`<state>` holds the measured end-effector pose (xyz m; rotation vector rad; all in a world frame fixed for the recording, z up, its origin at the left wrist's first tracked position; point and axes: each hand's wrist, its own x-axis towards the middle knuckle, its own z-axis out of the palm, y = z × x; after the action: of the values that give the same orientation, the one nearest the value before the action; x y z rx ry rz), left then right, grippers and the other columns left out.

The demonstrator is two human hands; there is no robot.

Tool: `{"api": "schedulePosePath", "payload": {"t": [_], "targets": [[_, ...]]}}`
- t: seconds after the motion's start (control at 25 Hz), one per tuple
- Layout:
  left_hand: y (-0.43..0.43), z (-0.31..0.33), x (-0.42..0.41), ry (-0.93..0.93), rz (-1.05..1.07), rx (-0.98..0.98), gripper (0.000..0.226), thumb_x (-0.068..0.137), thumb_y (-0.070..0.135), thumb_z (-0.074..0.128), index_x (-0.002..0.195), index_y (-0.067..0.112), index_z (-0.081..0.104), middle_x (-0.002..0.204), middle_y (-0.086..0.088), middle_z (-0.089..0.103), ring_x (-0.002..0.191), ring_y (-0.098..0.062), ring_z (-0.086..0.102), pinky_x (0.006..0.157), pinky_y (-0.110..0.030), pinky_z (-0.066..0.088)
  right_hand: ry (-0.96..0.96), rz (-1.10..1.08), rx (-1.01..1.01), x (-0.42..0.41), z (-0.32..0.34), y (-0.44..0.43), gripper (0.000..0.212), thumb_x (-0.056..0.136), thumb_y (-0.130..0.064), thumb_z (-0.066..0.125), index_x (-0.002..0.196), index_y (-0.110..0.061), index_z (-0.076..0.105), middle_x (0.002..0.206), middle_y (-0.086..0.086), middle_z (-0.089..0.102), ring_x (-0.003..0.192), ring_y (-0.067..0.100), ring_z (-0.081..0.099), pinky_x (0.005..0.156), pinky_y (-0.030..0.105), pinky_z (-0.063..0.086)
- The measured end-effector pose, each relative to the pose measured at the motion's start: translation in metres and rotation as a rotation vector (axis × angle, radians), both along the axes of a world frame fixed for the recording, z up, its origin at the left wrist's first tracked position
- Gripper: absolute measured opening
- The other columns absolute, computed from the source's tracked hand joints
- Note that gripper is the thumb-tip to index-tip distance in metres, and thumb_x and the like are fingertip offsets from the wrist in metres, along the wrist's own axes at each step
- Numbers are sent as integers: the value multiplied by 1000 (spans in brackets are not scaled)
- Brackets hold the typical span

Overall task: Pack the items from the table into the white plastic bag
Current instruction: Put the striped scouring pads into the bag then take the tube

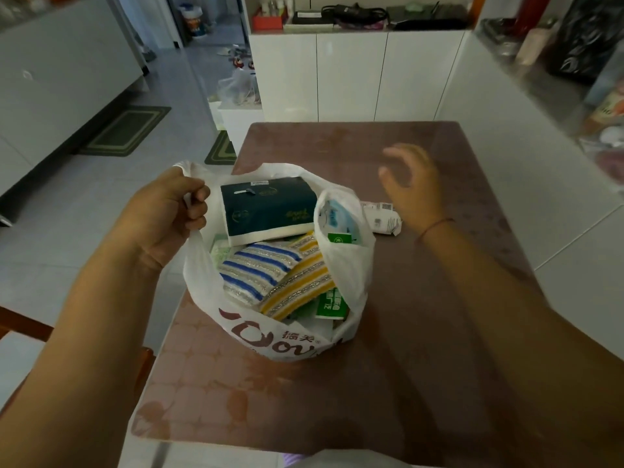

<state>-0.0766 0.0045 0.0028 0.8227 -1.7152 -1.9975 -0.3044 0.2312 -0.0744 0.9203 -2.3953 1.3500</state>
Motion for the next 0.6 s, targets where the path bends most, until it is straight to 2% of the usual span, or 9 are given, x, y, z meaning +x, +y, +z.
{"api": "schedulePosePath", "payload": {"t": [0.12, 0.2, 0.24, 0.32, 0.36, 0.44, 0.48, 0.52, 0.6], "targets": [[5, -5, -7, -54, 7, -60, 29, 90, 5, 41, 68, 24, 41, 56, 2, 50, 47, -8, 39, 44, -19, 36, -258, -95, 446, -52, -70, 22, 81, 77, -45, 67, 143, -17, 30, 152, 12, 27, 140, 31, 24, 115, 49, 22], [10, -8, -14, -115, 39, -86, 18, 91, 7, 43, 90, 23, 50, 62, 0, 50, 54, -9, 41, 54, -21, 39, -282, -78, 666, -71, -108, 30, 102, 67, -58, 69, 147, -22, 16, 155, 11, 21, 143, 31, 18, 115, 51, 18], [11, -9, -18, -145, 61, -90, 19, 92, 8, 44, 106, 21, 49, 65, -2, 50, 57, -9, 42, 58, -23, 40, -280, -66, 723, -79, -122, 32, 107, 63, -63, 68, 147, -23, 14, 155, 11, 21, 142, 31, 19, 114, 52, 19], [8, -14, -22, -180, 94, -94, 36, 92, 8, 45, 125, 19, 40, 69, -3, 52, 60, -11, 43, 61, -25, 40, -281, -35, 782, -91, -142, 29, 113, 56, -71, 63, 146, -25, 14, 155, 11, 21, 142, 33, 19, 113, 54, 20], [6, -15, -25, -184, 98, -99, 38, 92, 8, 45, 128, 20, 41, 66, -1, 53, 60, -11, 43, 59, -25, 40, -287, -14, 795, -98, -149, 25, 114, 55, -73, 62, 146, -25, 13, 155, 10, 19, 142, 33, 16, 114, 55, 18], [1, -18, -31, -195, 111, -107, 31, 90, 7, 46, 119, 18, 47, 56, 4, 56, 57, -12, 42, 53, -24, 39, -308, 28, 817, -110, -158, 15, 110, 62, -69, 64, 147, -23, 11, 156, 9, 15, 144, 33, 9, 115, 55, 14], [-1, -20, -34, -210, 130, -110, 38, 89, 7, 46, 125, 20, 46, 54, 5, 56, 55, -12, 43, 51, -23, 39, -315, 43, 835, -116, -162, 8, 108, 64, -67, 64, 147, -22, 12, 155, 9, 17, 144, 33, 9, 115, 54, 14], [-3, -21, -35, -229, 154, -110, 50, 89, 8, 47, 137, 16, 38, 54, 5, 57, 54, -11, 45, 49, -22, 40, -315, 49, 849, -124, -165, 0, 105, 65, -67, 63, 146, -21, 15, 153, 11, 23, 142, 34, 14, 114, 54, 17], [-6, -24, -35, -248, 185, -118, 63, 89, 8, 49, 145, 12, 21, 54, 6, 57, 51, -8, 47, 46, -20, 42, -291, 53, 873, -138, -168, -15, 103, 63, -73, 58, 144, -20, 23, 148, 13, 33, 136, 35, 26, 111, 54, 24]]}}
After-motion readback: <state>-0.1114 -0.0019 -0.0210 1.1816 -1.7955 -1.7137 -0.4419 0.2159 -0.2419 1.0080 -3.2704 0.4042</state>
